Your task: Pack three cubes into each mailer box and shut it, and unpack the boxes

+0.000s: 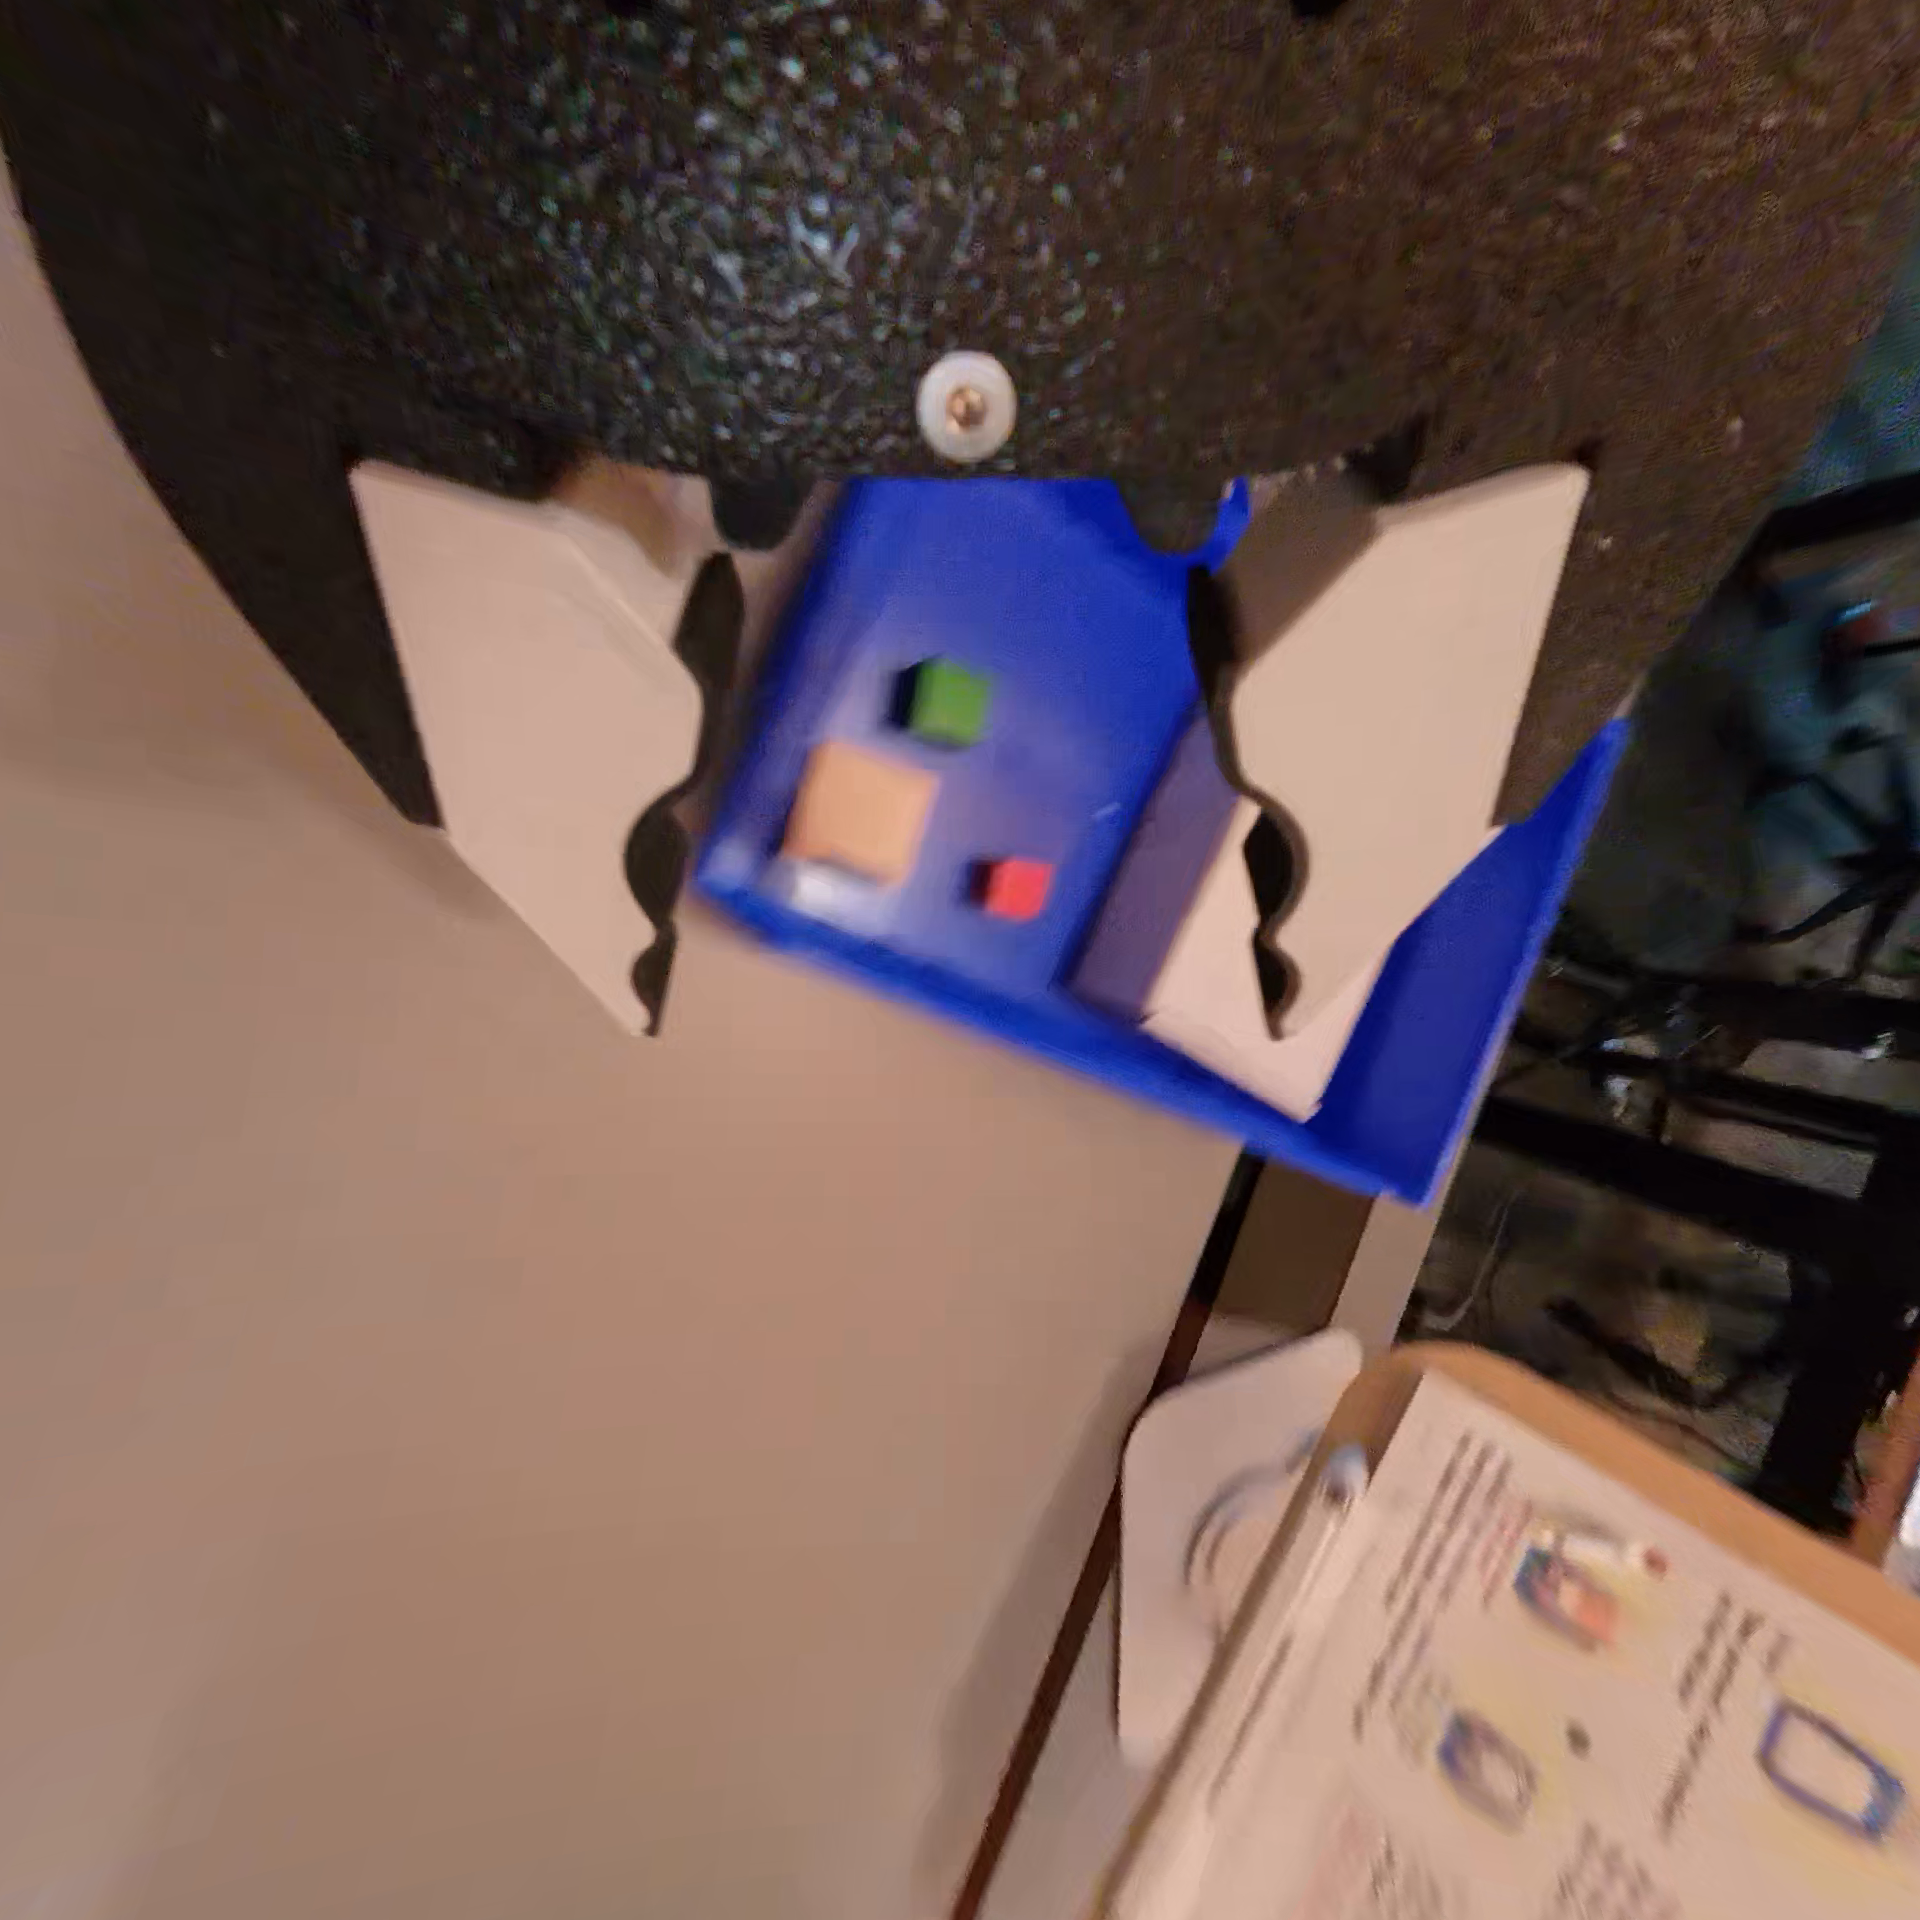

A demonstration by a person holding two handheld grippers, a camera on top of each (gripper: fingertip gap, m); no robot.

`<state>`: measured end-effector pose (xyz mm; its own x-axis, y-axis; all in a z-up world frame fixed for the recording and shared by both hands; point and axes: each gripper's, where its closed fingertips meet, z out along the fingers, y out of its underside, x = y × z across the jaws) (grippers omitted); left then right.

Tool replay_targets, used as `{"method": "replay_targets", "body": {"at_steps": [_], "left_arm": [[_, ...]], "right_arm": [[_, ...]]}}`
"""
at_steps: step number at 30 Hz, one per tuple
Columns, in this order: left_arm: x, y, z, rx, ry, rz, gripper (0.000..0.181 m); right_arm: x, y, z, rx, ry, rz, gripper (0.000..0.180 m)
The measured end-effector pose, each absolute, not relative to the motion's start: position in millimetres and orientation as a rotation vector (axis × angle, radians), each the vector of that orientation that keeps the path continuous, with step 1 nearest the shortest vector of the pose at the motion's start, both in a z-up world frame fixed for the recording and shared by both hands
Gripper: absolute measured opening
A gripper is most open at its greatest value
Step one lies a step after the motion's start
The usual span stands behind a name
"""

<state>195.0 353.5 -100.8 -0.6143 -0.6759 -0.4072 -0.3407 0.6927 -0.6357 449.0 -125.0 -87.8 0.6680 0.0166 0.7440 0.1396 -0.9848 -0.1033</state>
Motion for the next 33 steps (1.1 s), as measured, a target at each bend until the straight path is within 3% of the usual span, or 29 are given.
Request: {"method": "replay_targets", "body": {"at_steps": [2, 9, 21, 33], "left_arm": [[227, 403, -106, -0.732, 2.356, -0.481, 0.114], [297, 493, -166, -0.752, 2.758, -0.098, 0.108], [329, 518, -216, -0.789, 2.924, 0.154, 0.117], [325, 525, -235, -0.775, 2.932, 0.233, 0.123]], "right_arm": [[425, -133, -81, -2.627, -0.037, -1.326, 0.089], [326, -130, -116, -2.436, 0.158, -1.212, 0.102], [215, -179, -187, -2.531, 0.341, -1.020, 0.108], [212, -155, -197, -2.491, 0.312, -0.982, 0.109]]}}
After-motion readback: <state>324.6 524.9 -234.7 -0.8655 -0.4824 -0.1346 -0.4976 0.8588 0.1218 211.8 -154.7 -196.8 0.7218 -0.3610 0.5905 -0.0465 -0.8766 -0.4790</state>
